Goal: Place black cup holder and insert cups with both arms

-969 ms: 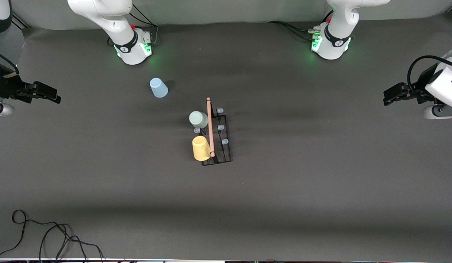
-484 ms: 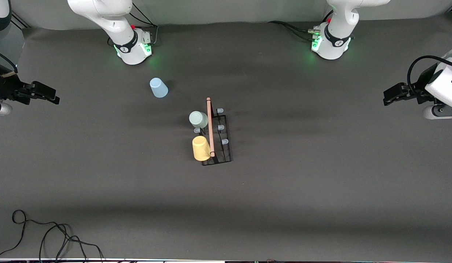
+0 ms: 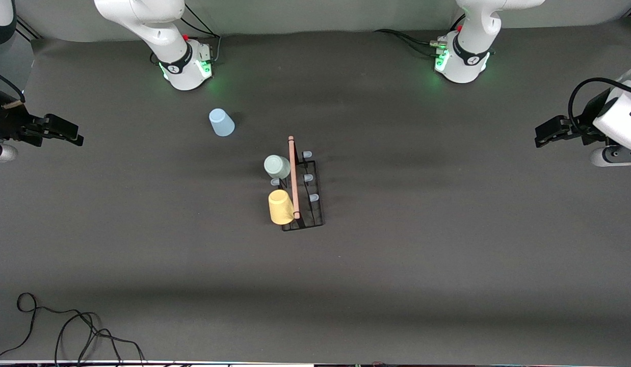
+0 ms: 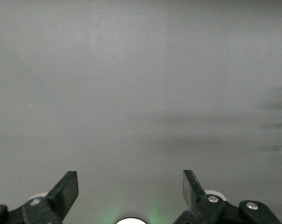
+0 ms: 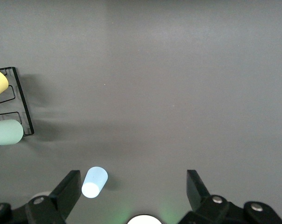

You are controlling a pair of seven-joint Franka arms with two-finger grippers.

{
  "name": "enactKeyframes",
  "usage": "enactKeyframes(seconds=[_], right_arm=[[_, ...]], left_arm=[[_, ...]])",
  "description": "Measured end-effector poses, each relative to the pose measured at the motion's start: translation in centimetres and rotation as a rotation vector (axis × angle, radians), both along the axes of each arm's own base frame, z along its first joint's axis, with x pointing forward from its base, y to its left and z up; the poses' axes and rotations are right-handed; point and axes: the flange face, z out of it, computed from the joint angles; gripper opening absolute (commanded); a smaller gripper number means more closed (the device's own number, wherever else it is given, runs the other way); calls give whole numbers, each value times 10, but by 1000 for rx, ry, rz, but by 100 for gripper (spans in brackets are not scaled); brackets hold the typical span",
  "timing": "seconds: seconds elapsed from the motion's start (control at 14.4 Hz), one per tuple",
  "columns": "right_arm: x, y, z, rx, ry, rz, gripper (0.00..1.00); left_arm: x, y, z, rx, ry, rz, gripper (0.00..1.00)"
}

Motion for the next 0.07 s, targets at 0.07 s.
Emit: enactKeyframes(seconds=[0.07], right_arm=[[0,0,0,0,0,0,100]], left_arm=[[0,0,0,0,0,0,100]])
